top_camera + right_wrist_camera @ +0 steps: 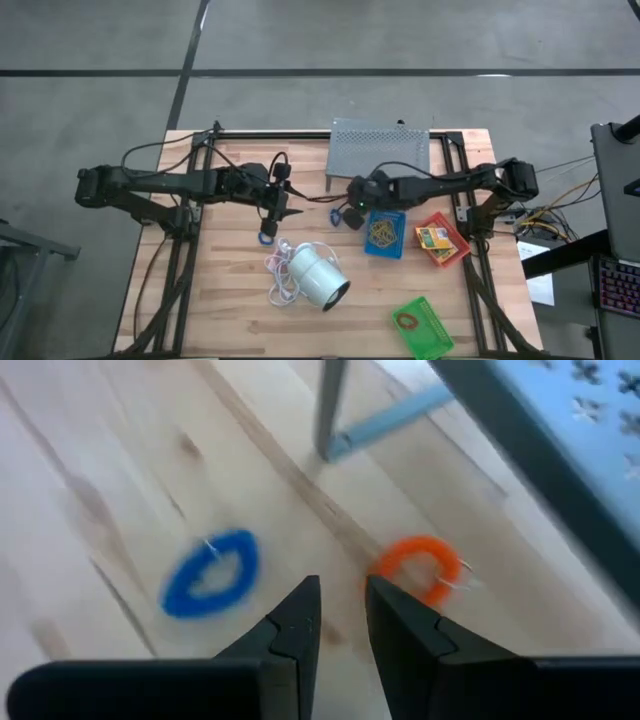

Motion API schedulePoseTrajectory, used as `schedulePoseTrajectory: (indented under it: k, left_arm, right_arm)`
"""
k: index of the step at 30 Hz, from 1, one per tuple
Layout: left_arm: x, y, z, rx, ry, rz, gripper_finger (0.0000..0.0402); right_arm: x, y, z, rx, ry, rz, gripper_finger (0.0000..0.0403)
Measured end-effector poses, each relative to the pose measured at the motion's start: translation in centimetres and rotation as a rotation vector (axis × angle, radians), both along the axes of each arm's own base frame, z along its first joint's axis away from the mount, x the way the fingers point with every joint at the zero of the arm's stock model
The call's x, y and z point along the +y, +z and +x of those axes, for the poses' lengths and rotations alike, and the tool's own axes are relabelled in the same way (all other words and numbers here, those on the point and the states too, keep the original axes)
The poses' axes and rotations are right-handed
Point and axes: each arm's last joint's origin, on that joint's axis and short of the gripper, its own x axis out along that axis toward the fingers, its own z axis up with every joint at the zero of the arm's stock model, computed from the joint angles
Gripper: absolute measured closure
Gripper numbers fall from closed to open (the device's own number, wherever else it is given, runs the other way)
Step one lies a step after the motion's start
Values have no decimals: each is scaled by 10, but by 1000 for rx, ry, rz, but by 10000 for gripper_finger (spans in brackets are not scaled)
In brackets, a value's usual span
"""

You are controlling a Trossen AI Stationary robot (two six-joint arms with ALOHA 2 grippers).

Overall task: Pick & Place Office Desk Supplies
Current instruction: Put the orange spring keychain into the green bin

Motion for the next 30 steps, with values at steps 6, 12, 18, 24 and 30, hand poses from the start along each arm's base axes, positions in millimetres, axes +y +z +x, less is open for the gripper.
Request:
schedulePoseTrajectory:
  k: [6,12,18,24,30]
  left_arm:
    - [0,0,0,0,0,0,217]
    - [0,0,0,0,0,-1,217]
    - [0,0,0,1,4,-6,217]
    - [0,0,0,2,4,-7,217]
    - [0,-3,-1,22,4,-9,217]
  right_arm:
    - [17,-11,-4,-151,-244,-15,324]
    - [19,-22,-12,-229,-452,76,339]
    - [16,-23,-11,-253,-489,84,356]
    - [16,-40,0,-226,-478,45,364]
    - [8,-55,14,-164,-475,-28,365]
